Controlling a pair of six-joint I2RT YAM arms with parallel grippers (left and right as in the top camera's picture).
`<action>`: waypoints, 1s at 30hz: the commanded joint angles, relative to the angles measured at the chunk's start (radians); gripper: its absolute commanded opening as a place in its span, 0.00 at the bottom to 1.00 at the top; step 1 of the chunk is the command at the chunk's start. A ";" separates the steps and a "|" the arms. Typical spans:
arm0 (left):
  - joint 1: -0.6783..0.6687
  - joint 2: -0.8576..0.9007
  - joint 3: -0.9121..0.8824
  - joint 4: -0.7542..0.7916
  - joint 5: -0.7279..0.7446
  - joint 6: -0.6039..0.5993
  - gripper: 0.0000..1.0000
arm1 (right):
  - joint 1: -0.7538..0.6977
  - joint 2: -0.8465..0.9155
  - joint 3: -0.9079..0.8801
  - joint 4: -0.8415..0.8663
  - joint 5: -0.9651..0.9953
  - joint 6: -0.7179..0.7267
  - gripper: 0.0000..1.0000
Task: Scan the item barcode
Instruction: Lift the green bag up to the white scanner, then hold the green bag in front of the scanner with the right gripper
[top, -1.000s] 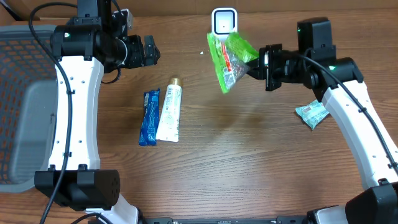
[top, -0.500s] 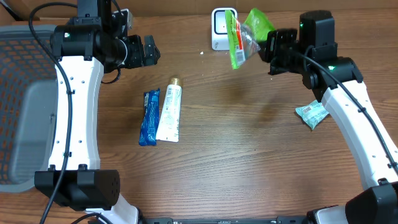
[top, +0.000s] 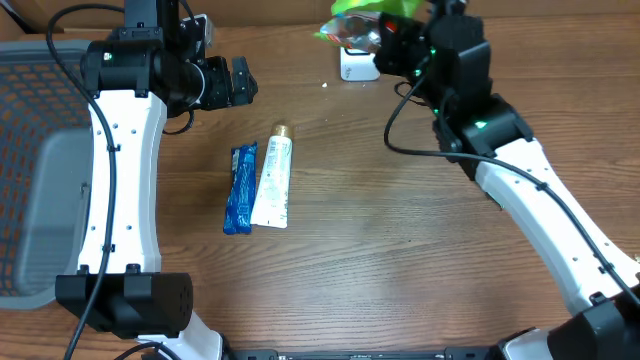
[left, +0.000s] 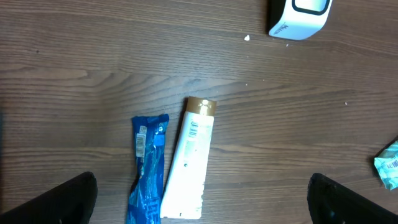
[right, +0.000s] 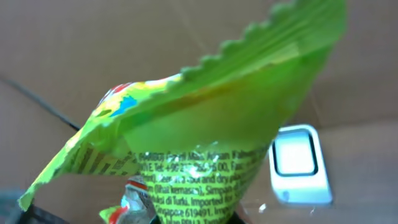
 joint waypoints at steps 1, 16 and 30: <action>-0.006 0.008 0.000 0.000 0.008 -0.014 1.00 | -0.002 0.084 0.028 0.159 -0.046 -0.265 0.04; -0.006 0.008 0.000 0.000 0.008 -0.014 1.00 | -0.053 0.646 0.068 1.156 -0.125 -0.379 0.04; -0.006 0.008 0.000 0.000 0.008 -0.014 1.00 | -0.111 0.939 0.565 0.861 -0.185 -0.311 0.04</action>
